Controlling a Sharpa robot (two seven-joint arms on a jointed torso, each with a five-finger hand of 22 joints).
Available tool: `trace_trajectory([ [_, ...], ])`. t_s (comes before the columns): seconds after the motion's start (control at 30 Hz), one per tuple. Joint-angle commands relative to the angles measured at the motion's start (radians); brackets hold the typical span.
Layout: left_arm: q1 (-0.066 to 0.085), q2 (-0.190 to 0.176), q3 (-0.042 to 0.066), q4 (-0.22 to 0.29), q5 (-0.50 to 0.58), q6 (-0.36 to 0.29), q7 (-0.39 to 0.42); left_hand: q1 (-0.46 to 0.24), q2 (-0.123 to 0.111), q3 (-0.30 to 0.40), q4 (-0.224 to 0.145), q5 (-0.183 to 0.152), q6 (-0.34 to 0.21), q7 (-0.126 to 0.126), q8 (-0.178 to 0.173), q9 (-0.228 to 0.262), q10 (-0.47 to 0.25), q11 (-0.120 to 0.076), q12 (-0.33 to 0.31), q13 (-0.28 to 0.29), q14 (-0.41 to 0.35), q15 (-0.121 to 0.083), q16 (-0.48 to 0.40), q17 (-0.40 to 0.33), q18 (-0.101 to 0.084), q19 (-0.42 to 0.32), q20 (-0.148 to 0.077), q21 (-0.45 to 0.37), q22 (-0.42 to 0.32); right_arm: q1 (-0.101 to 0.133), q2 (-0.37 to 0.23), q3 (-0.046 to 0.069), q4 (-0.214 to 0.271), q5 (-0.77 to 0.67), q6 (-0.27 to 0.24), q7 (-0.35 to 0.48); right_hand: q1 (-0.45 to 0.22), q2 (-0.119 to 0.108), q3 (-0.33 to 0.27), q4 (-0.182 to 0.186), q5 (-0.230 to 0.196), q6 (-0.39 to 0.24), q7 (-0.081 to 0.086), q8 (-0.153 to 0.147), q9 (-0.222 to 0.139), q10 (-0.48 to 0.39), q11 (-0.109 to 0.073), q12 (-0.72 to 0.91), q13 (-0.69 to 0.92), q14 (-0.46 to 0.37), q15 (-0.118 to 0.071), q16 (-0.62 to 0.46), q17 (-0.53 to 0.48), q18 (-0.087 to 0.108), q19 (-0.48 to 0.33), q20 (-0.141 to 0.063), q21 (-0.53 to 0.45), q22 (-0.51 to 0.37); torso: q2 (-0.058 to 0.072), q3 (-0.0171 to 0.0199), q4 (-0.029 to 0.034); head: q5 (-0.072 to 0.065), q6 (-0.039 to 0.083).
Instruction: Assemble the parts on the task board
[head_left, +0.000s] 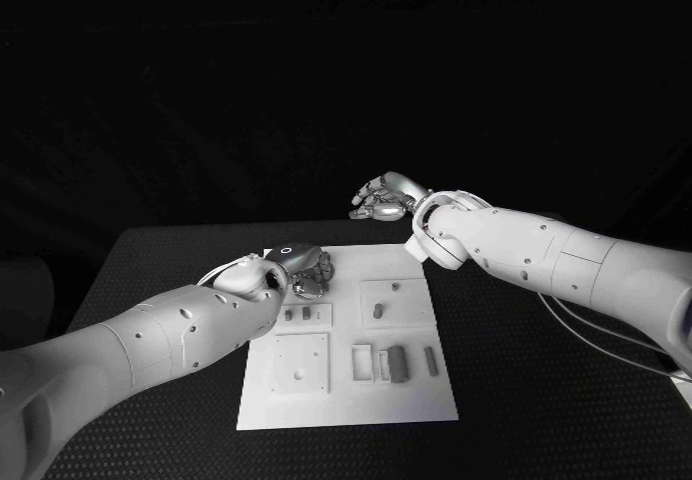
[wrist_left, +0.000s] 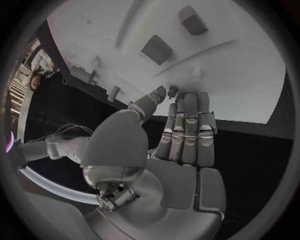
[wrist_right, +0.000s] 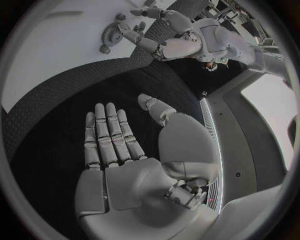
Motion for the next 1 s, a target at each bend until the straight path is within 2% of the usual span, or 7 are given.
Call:
trace_trajectory([
  [0.03, 0.000, 0.003, 0.000, 0.001, -0.010, 0.025, 0.007, 0.008, 0.006, -0.003, 0.002, 0.000, 0.003, 0.000, -0.002, -0.002, 0.004, -0.003, -0.005, -0.002, 0.000, 0.000, 0.007, 0.004, 0.003, 0.004, -0.002, 0.003, 0.004, 0.000, 0.000, 0.000, 0.004, -0.001, -0.001, 0.010, 0.009, -0.002, -0.006, -0.001, 0.004, -0.006, 0.026, 0.006, -0.001, 0.006, -0.002, -0.006, -0.001, 0.001, 0.009, -0.004, 0.002, -0.015, -0.006, 0.000, -0.007, 0.002, 0.000, 0.0002, 0.0007, 0.000, 0.000],
  [0.53, -0.008, 0.012, 0.000, -0.012, -0.021, 0.087, 0.001, 0.015, 0.037, 0.009, 0.001, 0.007, 0.043, 0.000, 0.020, -0.007, 0.020, -0.004, -0.002, -0.006, 0.002, -0.002, 0.021, 0.026, 0.006, 0.013, -0.005, 0.008, 0.028, 0.000, 0.001, 0.000, 0.003, -0.001, 0.000, 0.010, 0.009, -0.002, -0.006, -0.001, 0.004, -0.006, 0.026, 0.006, -0.002, 0.006, -0.002, -0.006, -0.003, 0.001, 0.009, -0.005, 0.003, -0.015, -0.005, 0.000, -0.007, 0.003, 0.001, 0.0008, 0.0006, -0.003, -0.002],
  [1.0, -0.009, 0.005, 0.000, 0.002, -0.021, 0.093, 0.016, 0.023, 0.049, 0.022, 0.000, 0.011, 0.065, -0.001, 0.030, -0.016, 0.051, -0.010, 0.002, -0.007, 0.031, -0.010, 0.034, 0.043, 0.013, 0.041, -0.013, 0.021, 0.052, 0.000, -0.002, 0.000, 0.005, -0.001, -0.001, 0.010, 0.009, -0.002, -0.006, 0.000, 0.004, -0.006, 0.027, 0.006, -0.002, 0.007, -0.002, -0.006, -0.004, 0.001, 0.009, -0.006, 0.003, -0.015, -0.005, 0.000, -0.008, 0.004, 0.001, 0.0007, 0.0011, -0.006, -0.003],
])
